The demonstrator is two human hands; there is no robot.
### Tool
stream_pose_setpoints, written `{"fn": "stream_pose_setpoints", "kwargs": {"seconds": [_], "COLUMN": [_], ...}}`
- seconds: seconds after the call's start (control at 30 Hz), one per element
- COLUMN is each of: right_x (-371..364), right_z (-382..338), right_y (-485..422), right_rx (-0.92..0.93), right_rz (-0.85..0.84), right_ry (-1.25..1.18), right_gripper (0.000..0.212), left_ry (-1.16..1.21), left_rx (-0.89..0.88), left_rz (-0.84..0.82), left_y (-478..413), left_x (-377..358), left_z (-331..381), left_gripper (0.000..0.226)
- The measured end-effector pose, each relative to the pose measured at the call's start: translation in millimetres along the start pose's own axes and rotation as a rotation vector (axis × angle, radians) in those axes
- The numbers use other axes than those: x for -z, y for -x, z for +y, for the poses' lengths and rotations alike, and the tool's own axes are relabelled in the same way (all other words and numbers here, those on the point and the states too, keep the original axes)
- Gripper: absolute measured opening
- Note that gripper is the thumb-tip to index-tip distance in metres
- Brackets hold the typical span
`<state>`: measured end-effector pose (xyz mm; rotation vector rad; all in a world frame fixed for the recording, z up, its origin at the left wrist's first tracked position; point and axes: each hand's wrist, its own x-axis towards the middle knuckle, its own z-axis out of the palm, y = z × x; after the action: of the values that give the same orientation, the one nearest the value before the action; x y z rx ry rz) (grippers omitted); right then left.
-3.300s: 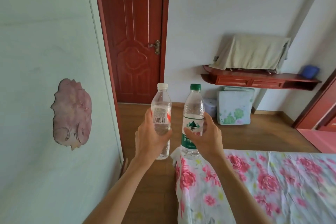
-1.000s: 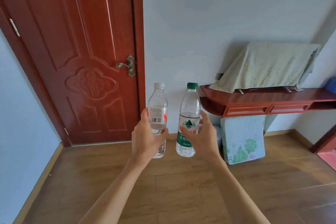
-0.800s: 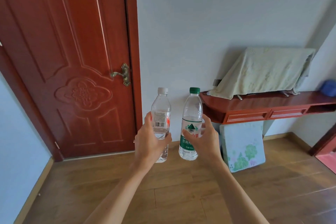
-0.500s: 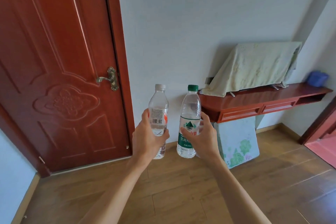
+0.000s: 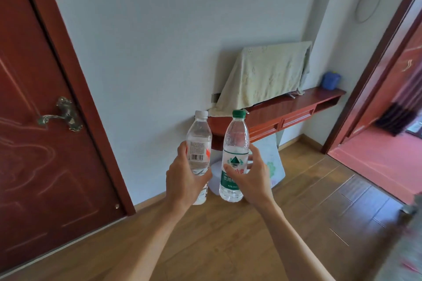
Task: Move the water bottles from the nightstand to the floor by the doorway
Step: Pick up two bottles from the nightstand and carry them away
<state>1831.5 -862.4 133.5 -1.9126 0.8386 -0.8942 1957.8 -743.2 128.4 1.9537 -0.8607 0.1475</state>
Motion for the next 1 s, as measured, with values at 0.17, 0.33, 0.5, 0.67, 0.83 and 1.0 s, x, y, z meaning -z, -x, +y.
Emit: {"fn": "stream_pose_setpoints", "kwargs": {"seconds": [0.17,0.33,0.5,0.67,0.83,1.0], "right_x": [44.5,98.6,152.9,205.3,246.4,273.5], "right_z": [42.2,86.3,125.4,150.8,167.7,183.3], "right_y": [-36.9,-85.6,-128.6,-160.3,-185.6,-209.1], "right_rx": [-0.037,-0.078,-0.105,-0.08,-0.084,-0.089], "right_rz": [0.101,0.204,0.295,0.342,0.39,0.442], "right_ry": [0.001,0.034,0.061,0.135,0.15,0.163], "right_gripper": [0.074,0.078,0.078,0.075,0.076,0.075], "left_ry": [0.045,0.108,0.176,0.207,0.213,0.221], "left_rx": [-0.045,-0.115,-0.194,-0.237,-0.268,-0.311], "left_rz": [-0.088,-0.158,-0.239,-0.26,-0.31,-0.333], "left_y": [-27.5,-60.1,-90.0,-106.4,-120.4,-134.9], "left_x": [-73.0,-150.0,-219.2,-277.8,-321.3,-361.5], "left_z": [27.8,62.2,99.6,132.7,159.3,182.5], "left_gripper": [0.092,0.092,0.087,0.082,0.081,0.081]}}
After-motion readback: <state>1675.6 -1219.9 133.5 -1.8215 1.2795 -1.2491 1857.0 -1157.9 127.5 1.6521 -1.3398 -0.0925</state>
